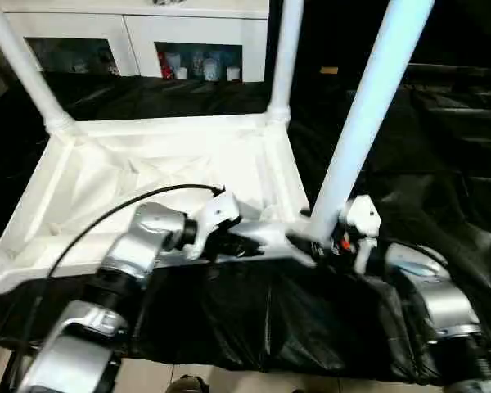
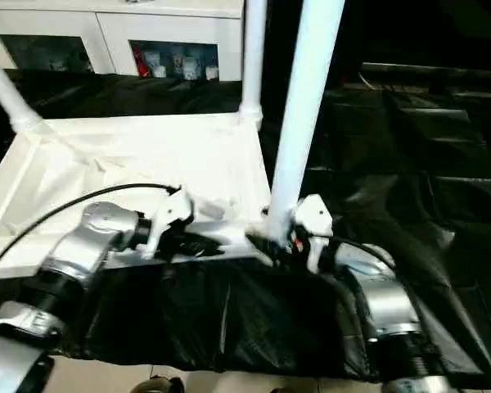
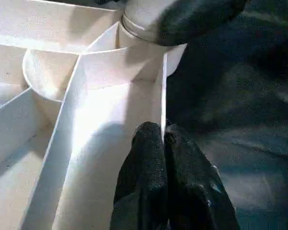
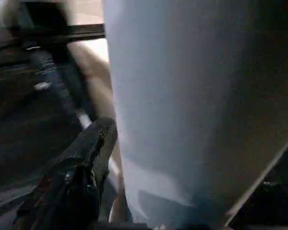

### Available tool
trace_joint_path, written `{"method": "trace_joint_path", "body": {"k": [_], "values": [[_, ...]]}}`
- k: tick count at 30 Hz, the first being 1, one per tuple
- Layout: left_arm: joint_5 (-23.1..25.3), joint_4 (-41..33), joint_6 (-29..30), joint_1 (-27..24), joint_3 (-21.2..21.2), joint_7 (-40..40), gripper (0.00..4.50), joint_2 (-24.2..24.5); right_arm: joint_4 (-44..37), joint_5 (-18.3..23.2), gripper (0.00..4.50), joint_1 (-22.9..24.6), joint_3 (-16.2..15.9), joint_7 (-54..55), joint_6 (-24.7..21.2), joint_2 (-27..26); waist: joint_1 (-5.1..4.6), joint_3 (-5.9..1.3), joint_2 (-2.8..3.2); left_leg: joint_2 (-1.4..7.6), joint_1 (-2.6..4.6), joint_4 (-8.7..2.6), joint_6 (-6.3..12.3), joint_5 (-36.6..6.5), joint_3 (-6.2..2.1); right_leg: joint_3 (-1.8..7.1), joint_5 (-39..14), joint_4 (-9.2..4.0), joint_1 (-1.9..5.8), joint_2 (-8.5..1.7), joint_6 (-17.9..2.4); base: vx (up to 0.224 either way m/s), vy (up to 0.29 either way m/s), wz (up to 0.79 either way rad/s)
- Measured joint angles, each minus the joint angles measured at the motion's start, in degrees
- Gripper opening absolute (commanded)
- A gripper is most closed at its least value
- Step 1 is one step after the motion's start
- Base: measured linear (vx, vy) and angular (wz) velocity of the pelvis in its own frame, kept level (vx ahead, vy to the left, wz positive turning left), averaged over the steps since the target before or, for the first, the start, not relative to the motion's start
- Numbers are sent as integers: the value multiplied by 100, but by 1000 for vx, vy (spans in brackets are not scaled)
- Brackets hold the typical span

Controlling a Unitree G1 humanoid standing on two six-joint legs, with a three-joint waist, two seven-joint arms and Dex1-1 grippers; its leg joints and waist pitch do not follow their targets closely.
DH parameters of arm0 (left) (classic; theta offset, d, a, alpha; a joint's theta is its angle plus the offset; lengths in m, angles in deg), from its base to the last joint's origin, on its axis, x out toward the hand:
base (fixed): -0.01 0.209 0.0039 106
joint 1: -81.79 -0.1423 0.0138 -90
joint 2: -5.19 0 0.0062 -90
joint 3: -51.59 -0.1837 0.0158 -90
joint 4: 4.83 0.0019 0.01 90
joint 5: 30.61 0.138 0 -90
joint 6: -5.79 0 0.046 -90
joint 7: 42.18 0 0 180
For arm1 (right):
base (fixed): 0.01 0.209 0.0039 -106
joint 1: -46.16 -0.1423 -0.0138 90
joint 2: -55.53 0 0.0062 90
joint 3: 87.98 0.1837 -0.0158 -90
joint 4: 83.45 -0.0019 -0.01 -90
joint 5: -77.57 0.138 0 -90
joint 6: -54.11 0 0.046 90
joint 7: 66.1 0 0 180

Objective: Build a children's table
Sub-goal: Rotate leg to tighten

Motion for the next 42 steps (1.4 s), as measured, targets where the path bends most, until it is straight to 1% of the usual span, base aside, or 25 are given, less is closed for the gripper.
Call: {"method": "trace_joint_path", "body": {"k": [1, 2, 4, 7, 10, 13, 18, 21, 23, 25, 27, 30, 31, 35, 36, 39, 42], "values": [[0, 0, -27, 0, -20, 63, 0, 20, -12, 38, 308, 1, -6, -125, -21, 26, 3, 3, 0, 1, 0, 0, 0, 0, 0, -1, 0, 1, 0, 0, 0, 0, 0, 0], [0, 2, -42, 0, -31, 121, 0, 31, -37, 85, 277, 1, -21, -243, -63, 70, 10, 7, 0, 0, 0, 1, 0, 0, 0, 0, 0, 1, 0, 0, 0, 0, 0, 0], [-35, 11, -66, 4, -39, 268, 0, 74, -111, 181, 274, 1, -76, -479, -185, 202, 33, 13, -4, 1, -1, 4, 10, 6, 1, 0, 0, 2, 0, -1, 0, 0, 0, 0], [-69, 88, -81, 38, -57, 483, 0, 107, -192, 336, 239, 0, -123, -771, -373, 300, 64, 17, -5, 1, -4, 7, 13, 8, 2, 0, 0, 3, -1, -1, -1, 0, 0, 0], [-98, 121, -116, 43, -72, 607, 0, 136, -234, 403, 232, 1, -142, -921, -499, 339, 96, 16, -5, 1, -3, 9, 14, 9, 2, 0, 0, 6, -1, -1, -1, 0, 0, 0], [-98, 134, -151, 46, -86, 682, 0, 148, -318, 418, 210, 53, -162, -1005, -523, 370, 129, 16, -5, 2, -2, 11, 14, 9, 2, 0, 0, 8, -1, -1, -1, 0, 0, 0], [-99, 135, -79, 46, -72, 692, 0, 157, -360, 426, 206, 117, -141, -938, -536, 305, 134, 15, -5, 3, 0, 16, 12, 7, 2, 0, 1, 12, 1, -1, -2, 0, 0, 0], [-98, 191, -33, 46, 5, 505, 0, 123, -328, 424, 206, 201, 42, -493, -528, 31, 121, 14, -4, 4, 8, 25, -9, -3, 2, 4, 2, 29, 2, -1, -4, 0, 0, 0], [-65, 233, -34, 59, 48, 235, 0, 29, -217, 392, 206, 200, 200, -89, -492, -158, 104, 14, -7, 4, 18, 28, -15, -6, 2, 5, 6, 34, 8, -1, -11, 0, 0, 0], [13, 360, -29, 136, 75, -171, 0, -145, -53, 286, 206, 161, 428, 558, -427, -448, 72, 16, -12, 3, 30, 27, -17, -6, 2, 7, 13, 34, 17, -1, -19, 0, 0, 0], [112, 481, -2, 228, 98, -714, 0, -375, 252, 147, 206, -24, 626, 1337, -321, -735, 33, 16, -15, 0, 37, 25, -18, -5, 1, 10, 13, 33, 22, -3, -20, 0, 0, 0], [242, 537, 108, 278, 153, -1301, 0, -664, 630, -30, 205, -282, 762, 2211, -171, -985, -6, 6, -23, -1, 43, 23, -19, -5, 1, 11, 14, 31, 30, -3, -20, 0, 0, 0], [293, 554, 180, 293, 195, -1547, 0, -771, 851, -122, 205, -431, 849, 2619, -78, -1180, -24, 3, -21, -2, 46, 24, -20, -4, 1, 12, 17, 32, 31, -3, -22, 0, 0, 0], [463, 580, 357, 346, 209, -2263, 0, -1169, 1468, -320, 204, -918, 1089, 3880, 113, -1564, -39, -11, -11, -5, 44, 23, -21, -3, 1, 14, 20, 30, 31, -4, -23, 0, 0, 0], [464, 580, 377, 350, 203, -2349, 0, -1218, 1516, -366, 204, -954, 1108, 4057, 138, -1606, -36, -17, -4, -6, 45, 22, -21, -3, 1, 14, 20, 29, 31, -4, -22, 0, 0, 0], [464, 578, 380, 350, 206, -2391, 0, -1255, 1542, -370, 203, -959, 1114, 4133, 165, -1609, -14, -29, 15, -5, 38, 20, -20, -3, 0, 12, 15, 29, 32, -3, -14, 0, 0, 0], [464, 578, 380, 350, 206, -2394, 0, -1260, 1546, -371, 203, -963, 1115, 4139, 165, -1609, -15, -31, 17, -5, 38, 21, -19, -3, 0, 12, 13, 29, 32, -3, -12, 0, 0, 0]]}}
